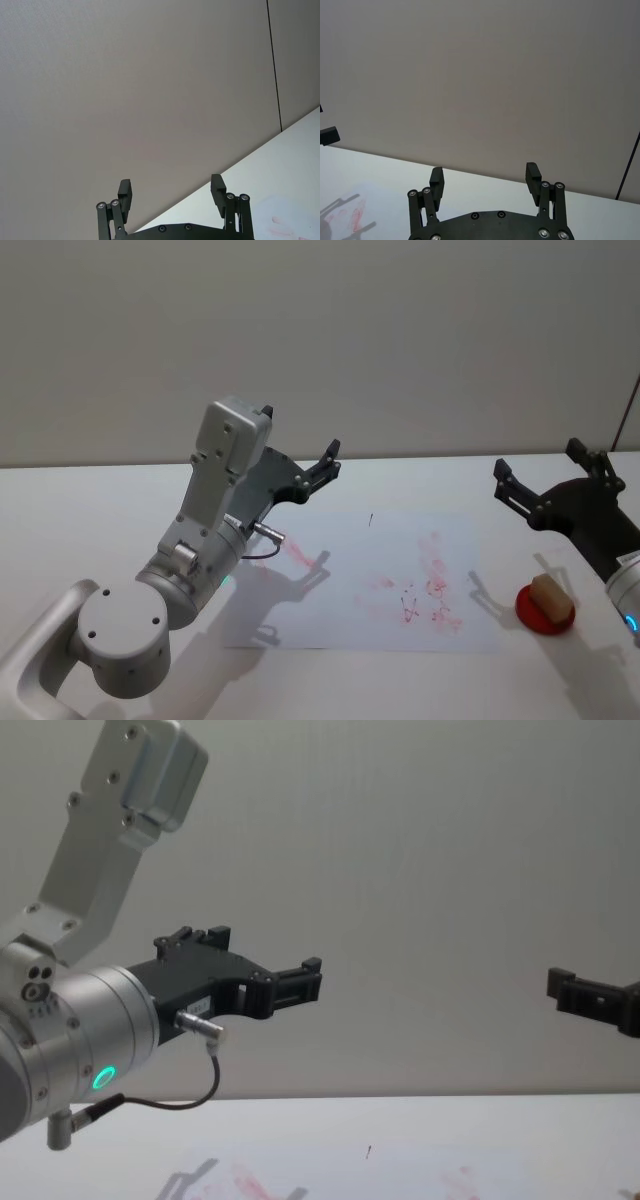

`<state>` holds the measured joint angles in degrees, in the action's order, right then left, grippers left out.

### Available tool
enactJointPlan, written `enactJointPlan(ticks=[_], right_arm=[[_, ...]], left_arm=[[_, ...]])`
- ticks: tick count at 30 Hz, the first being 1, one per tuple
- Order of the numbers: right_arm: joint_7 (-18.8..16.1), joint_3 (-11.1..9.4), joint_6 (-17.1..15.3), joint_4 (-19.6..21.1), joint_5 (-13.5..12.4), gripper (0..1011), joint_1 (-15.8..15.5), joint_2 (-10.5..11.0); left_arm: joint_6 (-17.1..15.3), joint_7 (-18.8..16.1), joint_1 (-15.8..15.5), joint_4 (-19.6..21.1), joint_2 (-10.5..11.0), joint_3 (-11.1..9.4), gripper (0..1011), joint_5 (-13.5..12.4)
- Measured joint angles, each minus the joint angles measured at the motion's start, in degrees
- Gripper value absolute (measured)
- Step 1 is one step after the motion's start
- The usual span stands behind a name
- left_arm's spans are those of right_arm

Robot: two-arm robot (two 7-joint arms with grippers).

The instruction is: Use the one hand to pick up the stamp and affix it onto the A4 paper.

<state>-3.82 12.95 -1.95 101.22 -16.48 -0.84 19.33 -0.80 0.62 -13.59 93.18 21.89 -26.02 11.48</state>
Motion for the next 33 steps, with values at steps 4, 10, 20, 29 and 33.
enactJointPlan(ticks=[4,10,20,29,33], right_arm=[[0.0,-0.01,0.01,0.0,0.0,1001,0.0,0.0],[-0.01,-0.02,0.01,0.01,0.01,1001,0.0,0.0],[-0.01,-0.02,0.01,0.01,0.02,1001,0.0,0.0],[-0.02,-0.02,0.0,0.01,0.02,1001,0.0,0.0],[-0.01,-0.02,0.0,0.01,0.02,1001,0.0,0.0]], left_arm=[[0.0,0.0,0.0,0.0,0.0,0.0,1001,0.0],[0.0,0.0,0.0,0.0,0.0,0.0,1001,0.0],[0.0,0.0,0.0,0.0,0.0,0.0,1001,0.0],[0.0,0.0,0.0,0.0,0.0,0.0,1001,0.0],[0.0,0.0,0.0,0.0,0.0,0.0,1001,0.0]])
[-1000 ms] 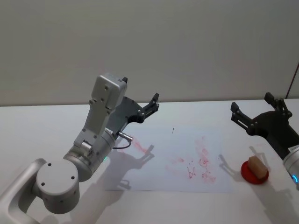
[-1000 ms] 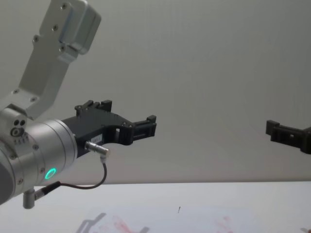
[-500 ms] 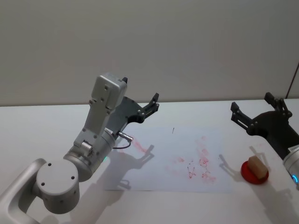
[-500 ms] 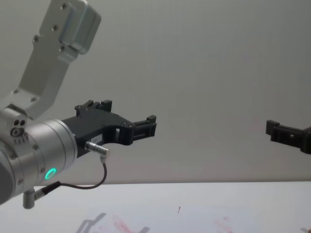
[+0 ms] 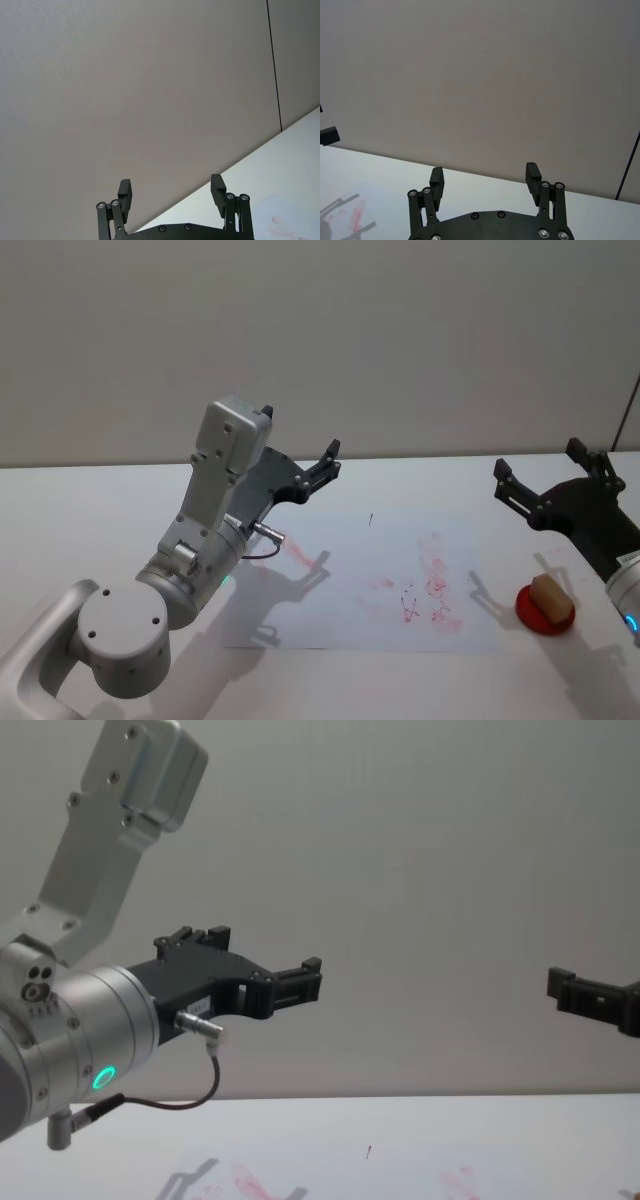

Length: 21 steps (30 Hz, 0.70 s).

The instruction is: Use the one hand to pick up the stamp and affix it onto the A4 paper.

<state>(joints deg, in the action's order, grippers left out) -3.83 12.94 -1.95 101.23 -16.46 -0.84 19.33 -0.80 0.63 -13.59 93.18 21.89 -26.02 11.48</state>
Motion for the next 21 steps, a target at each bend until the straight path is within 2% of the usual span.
enactJointPlan(ticks=[8,14,21], right_arm=[[-0.11,-0.4,0.01,0.0,-0.33,1001,-0.09,0.41],[-0.17,-1.82,0.05,0.35,-1.81,1001,-1.11,2.18],[0.36,-3.87,-0.93,1.79,-4.08,1001,-3.85,5.07]], left_arm=[[0.0,0.0,0.0,0.0,0.0,0.0,1001,0.0],[0.0,0.0,0.0,0.0,0.0,0.0,1001,0.0],[0.0,0.0,0.0,0.0,0.0,0.0,1001,0.0]])
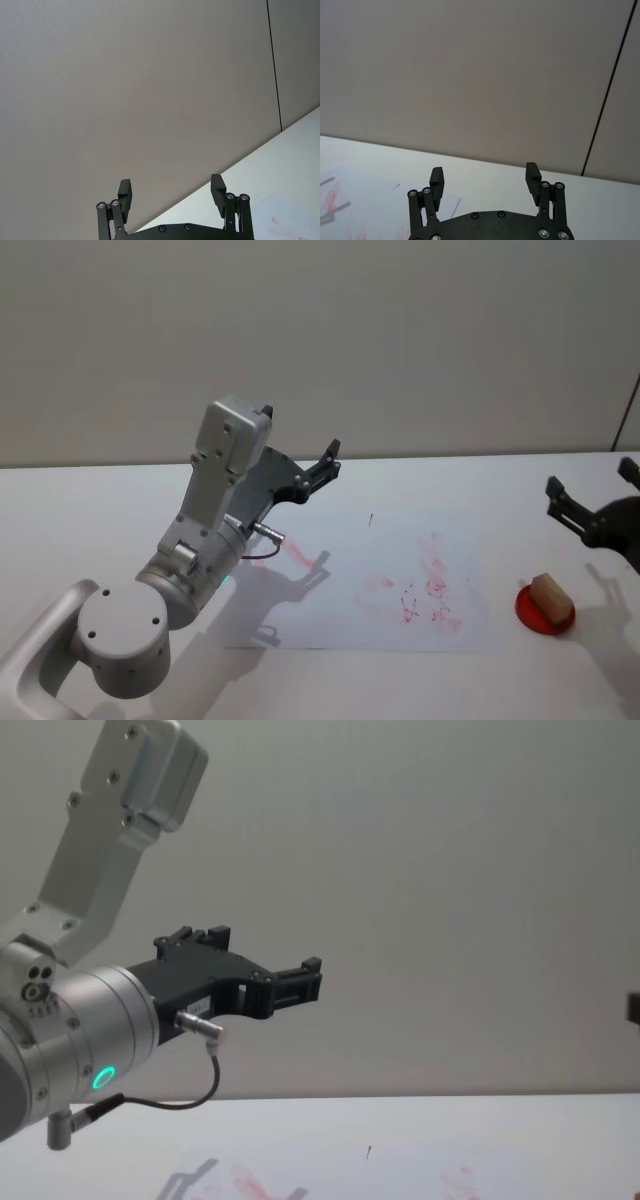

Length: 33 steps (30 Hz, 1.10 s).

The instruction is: Use the one hand to pick up the stamp and affix it onto the A4 paper.

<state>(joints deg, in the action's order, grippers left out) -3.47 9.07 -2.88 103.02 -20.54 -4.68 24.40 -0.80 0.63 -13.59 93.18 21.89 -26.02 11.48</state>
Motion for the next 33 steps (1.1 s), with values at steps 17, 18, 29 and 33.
enactJointPlan(ticks=[17,18,29,33], right_arm=[[-0.62,-3.06,-6.3,4.53,-4.17,1001,-7.66,5.49],[-0.63,-3.14,-6.58,4.66,-4.21,1001,-7.94,5.67],[-1.4,-3.63,-10.58,5.77,-3.63,1001,-10.59,7.39],[-2.04,-3.36,-11.65,5.76,-2.93,1001,-10.59,7.41]], left_arm=[[0.0,0.0,0.0,0.0,0.0,0.0,1001,0.0],[0.0,0.0,0.0,0.0,0.0,0.0,1001,0.0],[0.0,0.0,0.0,0.0,0.0,0.0,1001,0.0],[0.0,0.0,0.0,0.0,0.0,0.0,1001,0.0]])
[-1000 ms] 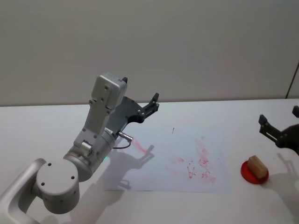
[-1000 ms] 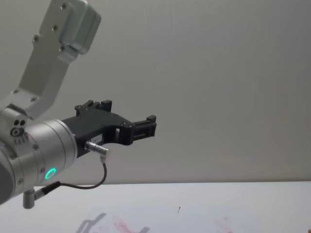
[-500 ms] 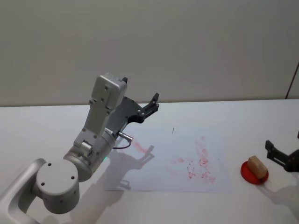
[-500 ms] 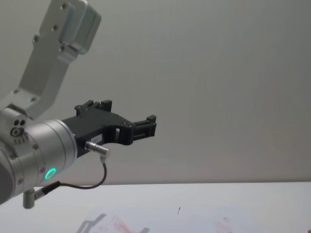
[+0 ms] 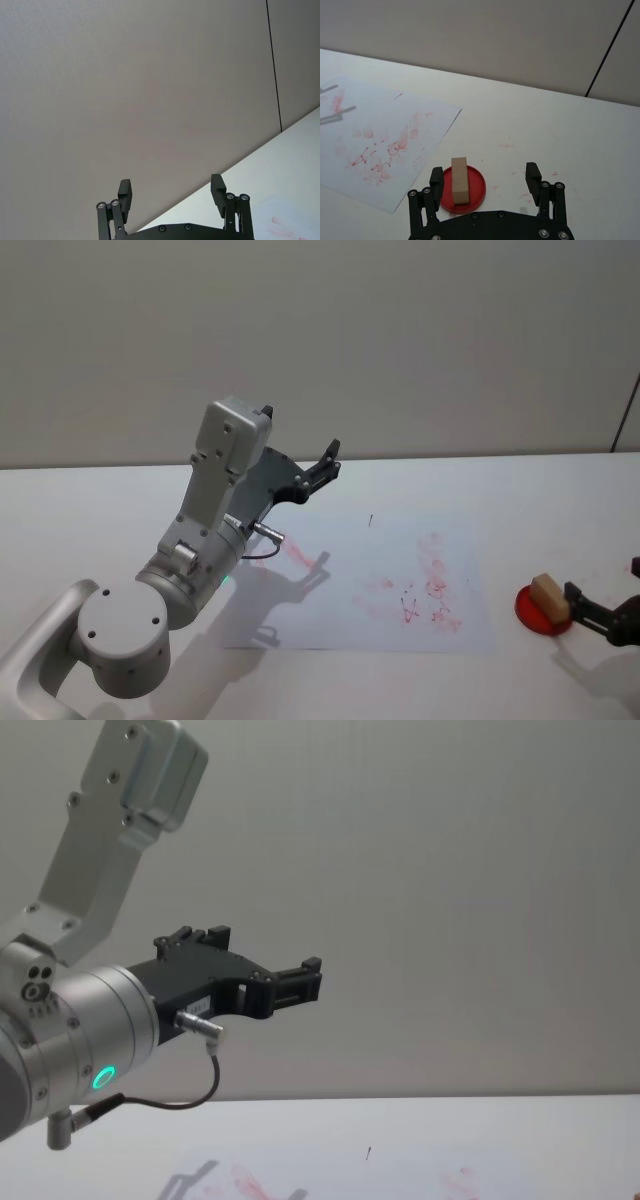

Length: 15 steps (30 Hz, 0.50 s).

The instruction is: Use the one hand to pick up the stamp and affix it onto the A4 paper.

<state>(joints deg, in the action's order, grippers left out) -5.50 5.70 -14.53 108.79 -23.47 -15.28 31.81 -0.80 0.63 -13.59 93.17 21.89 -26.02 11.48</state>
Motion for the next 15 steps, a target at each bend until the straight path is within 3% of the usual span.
enactJointPlan(ticks=[15], right_arm=[[-3.14,1.93,-3.65,-2.14,3.69,1001,2.73,-1.75]], left_arm=[[0.0,0.0,0.0,0.0,0.0,0.0,1001,0.0]])
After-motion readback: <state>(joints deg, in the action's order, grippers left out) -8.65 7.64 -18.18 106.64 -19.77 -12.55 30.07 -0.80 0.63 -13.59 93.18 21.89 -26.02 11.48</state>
